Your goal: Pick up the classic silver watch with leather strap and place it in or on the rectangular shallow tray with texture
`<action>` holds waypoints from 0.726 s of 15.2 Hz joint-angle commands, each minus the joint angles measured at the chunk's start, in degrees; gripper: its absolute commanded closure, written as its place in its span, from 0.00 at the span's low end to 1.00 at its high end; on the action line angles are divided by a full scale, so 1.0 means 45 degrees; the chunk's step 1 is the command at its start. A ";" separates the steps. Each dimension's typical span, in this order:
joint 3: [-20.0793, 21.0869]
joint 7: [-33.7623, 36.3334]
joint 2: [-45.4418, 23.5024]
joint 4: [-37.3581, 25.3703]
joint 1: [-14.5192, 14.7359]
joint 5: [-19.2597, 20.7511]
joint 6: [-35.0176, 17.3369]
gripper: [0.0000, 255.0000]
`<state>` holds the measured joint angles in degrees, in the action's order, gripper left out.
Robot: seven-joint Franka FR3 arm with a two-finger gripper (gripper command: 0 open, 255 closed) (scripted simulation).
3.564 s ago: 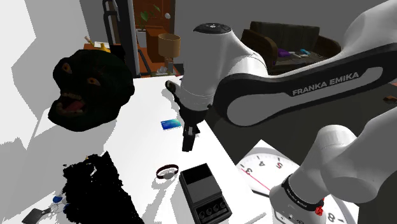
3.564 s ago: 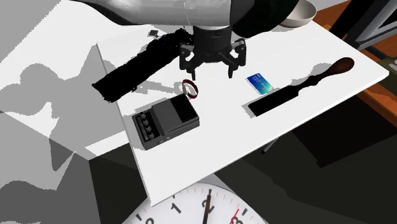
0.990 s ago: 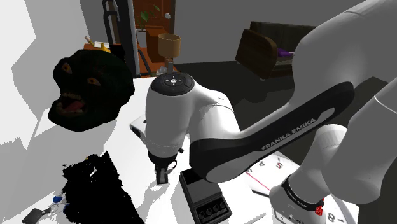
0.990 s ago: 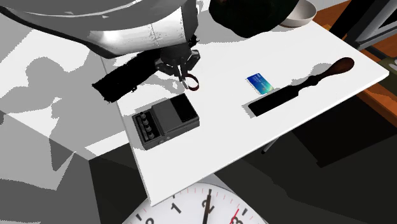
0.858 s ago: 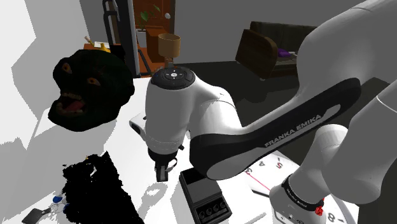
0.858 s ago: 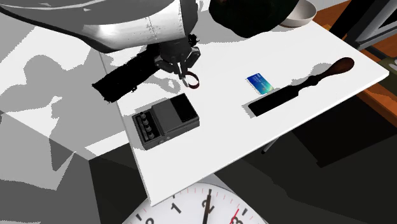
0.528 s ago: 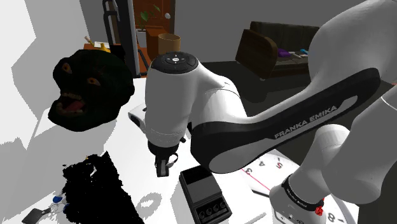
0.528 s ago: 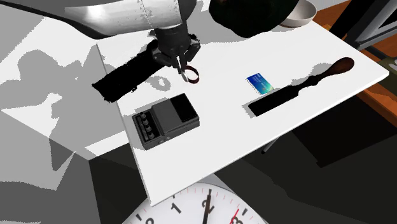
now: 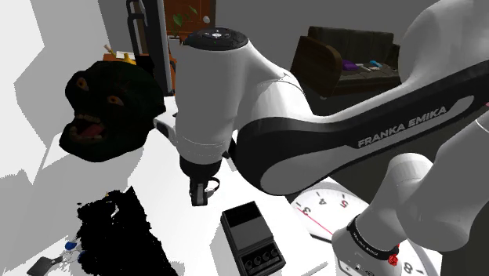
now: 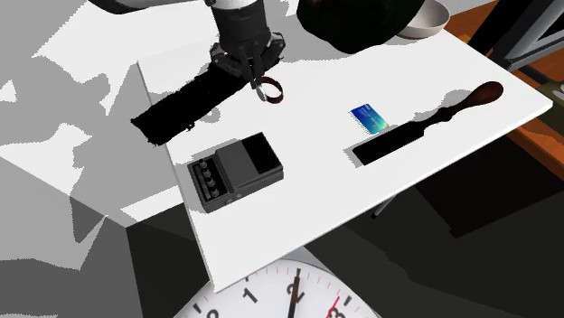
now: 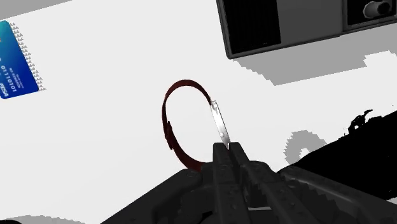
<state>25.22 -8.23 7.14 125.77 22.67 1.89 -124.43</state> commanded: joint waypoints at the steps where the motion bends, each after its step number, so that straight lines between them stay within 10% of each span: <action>1: -0.0025 -0.0079 0.0163 -0.0213 0.0008 -0.0091 0.0365 1.00; 11: 0.1026 0.2309 -0.2684 -0.3983 0.0754 0.1490 0.1800 1.00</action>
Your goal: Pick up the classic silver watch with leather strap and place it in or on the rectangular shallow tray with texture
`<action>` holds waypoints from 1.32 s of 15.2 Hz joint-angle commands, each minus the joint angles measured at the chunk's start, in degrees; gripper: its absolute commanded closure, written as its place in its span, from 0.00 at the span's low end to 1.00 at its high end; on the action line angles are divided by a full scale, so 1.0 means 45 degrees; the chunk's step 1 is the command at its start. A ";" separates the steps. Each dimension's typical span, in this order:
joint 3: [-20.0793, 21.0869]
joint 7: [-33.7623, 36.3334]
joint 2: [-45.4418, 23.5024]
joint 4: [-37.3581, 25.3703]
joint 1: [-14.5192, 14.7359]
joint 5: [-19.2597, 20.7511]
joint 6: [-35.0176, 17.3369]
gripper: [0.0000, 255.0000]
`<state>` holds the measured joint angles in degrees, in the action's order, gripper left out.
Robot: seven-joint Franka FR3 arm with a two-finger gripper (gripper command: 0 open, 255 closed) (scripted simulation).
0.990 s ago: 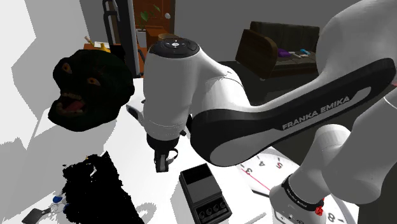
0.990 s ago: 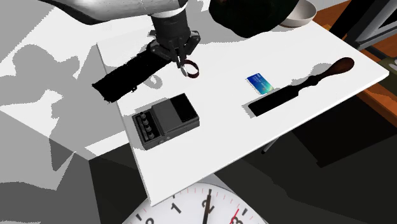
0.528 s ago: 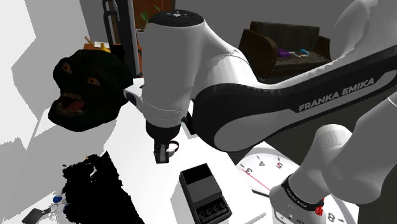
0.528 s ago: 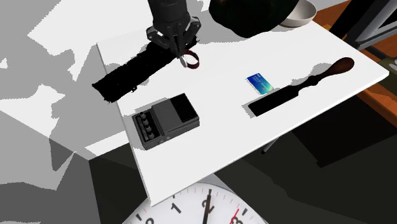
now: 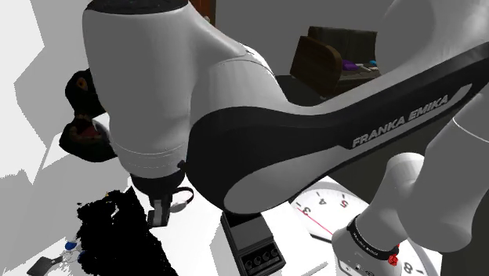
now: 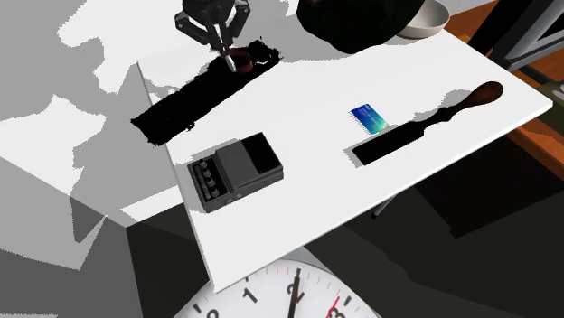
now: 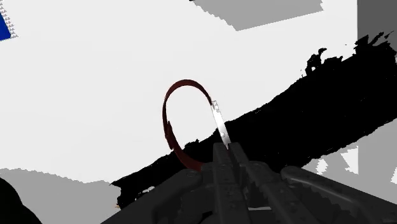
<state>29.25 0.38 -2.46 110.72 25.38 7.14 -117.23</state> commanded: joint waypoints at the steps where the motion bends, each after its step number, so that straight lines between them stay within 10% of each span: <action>1: 0.0230 0.0727 -0.1021 -0.1214 0.0329 0.0600 0.0408 1.00; 7: 0.0424 0.2485 -0.4371 -0.5683 0.2103 0.2388 0.2208 1.00; 20: 0.0190 0.2909 -0.4797 -0.4050 0.2080 0.2766 0.0235 1.00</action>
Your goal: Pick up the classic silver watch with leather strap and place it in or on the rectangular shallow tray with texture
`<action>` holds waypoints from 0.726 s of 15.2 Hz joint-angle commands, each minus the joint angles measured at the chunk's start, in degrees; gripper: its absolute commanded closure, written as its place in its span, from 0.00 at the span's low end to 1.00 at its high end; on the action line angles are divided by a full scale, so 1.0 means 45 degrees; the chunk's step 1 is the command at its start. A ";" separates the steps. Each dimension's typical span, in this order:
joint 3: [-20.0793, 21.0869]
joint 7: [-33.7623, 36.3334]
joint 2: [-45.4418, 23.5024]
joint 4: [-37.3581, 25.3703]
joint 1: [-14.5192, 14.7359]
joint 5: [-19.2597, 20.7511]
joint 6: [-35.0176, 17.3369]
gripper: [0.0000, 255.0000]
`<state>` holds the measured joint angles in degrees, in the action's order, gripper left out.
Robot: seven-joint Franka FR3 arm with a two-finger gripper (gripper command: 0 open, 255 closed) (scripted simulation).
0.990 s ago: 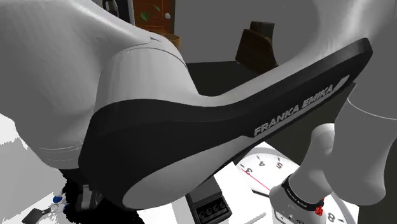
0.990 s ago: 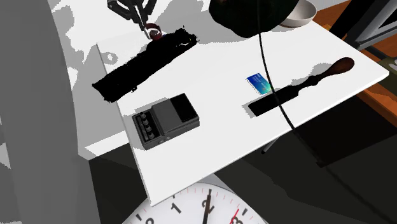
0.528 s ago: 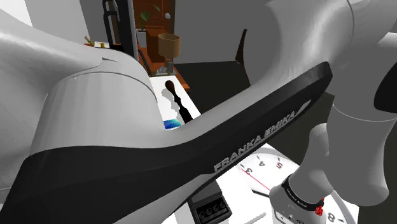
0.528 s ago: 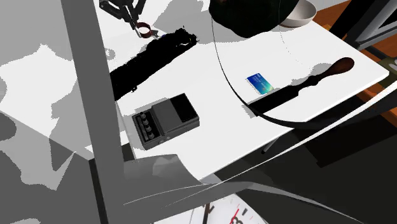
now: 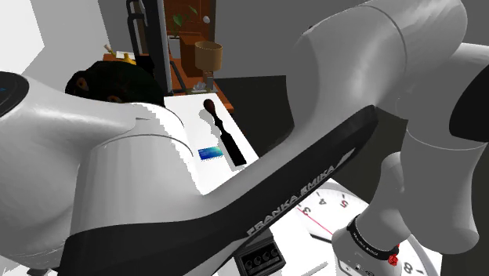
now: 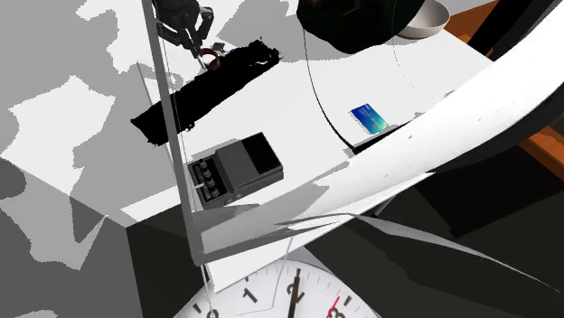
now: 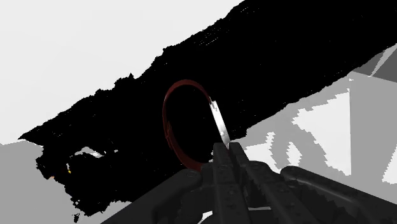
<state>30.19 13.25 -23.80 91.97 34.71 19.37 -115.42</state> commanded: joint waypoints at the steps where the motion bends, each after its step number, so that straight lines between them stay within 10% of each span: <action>1: -0.0039 0.0087 -0.0108 0.0216 0.0012 0.0089 -0.0309 1.00; 11: -0.0097 0.0193 -0.0257 0.0464 0.0028 0.0209 -0.0678 1.00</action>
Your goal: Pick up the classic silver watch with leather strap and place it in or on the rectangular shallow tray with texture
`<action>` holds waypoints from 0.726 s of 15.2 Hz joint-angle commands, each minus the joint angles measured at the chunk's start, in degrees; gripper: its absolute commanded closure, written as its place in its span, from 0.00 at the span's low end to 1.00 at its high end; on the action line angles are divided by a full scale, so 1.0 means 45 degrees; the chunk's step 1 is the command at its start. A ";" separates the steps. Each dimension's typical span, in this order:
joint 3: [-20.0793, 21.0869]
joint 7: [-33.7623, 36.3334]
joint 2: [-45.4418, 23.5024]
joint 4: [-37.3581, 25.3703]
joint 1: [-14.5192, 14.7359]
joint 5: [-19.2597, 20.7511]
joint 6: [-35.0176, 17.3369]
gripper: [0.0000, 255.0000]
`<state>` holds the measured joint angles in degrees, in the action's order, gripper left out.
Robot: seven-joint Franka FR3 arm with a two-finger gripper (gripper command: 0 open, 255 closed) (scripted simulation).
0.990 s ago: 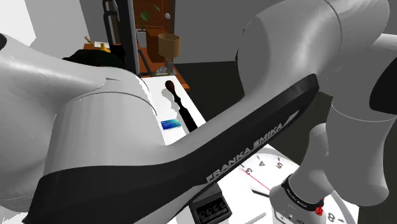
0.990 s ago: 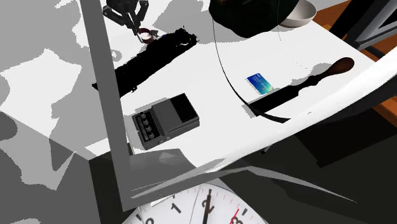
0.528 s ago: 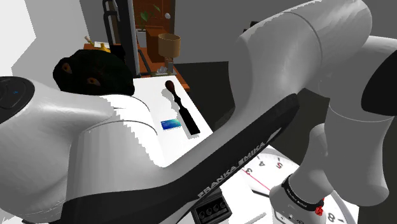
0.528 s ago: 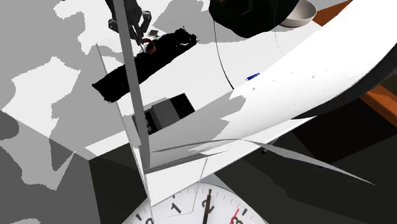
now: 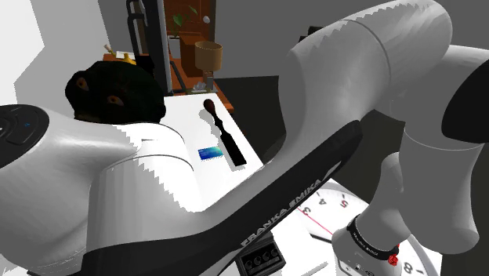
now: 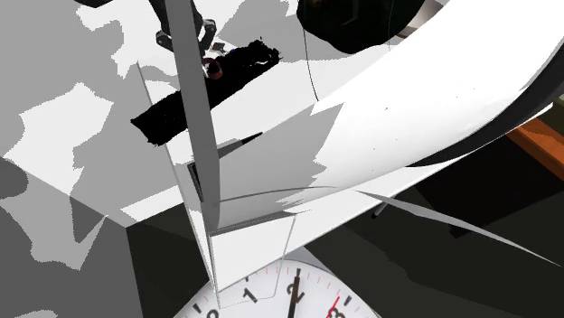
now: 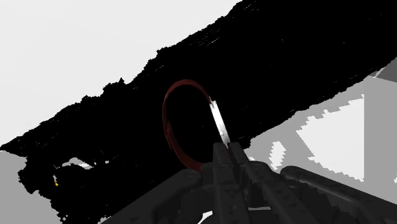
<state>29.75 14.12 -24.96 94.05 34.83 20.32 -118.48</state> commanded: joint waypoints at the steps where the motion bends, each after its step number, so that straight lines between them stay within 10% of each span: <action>1: 0.0000 0.0000 0.0000 0.0000 0.0000 0.0000 0.0000 1.00; 2: 0.0000 0.0000 0.0000 0.0000 0.0000 0.0000 0.0000 0.00; 11: 0.0224 -0.0270 0.0605 -0.0768 -0.0017 -0.0424 0.1285 0.00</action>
<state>30.50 13.30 -22.87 91.74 34.76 18.91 -114.43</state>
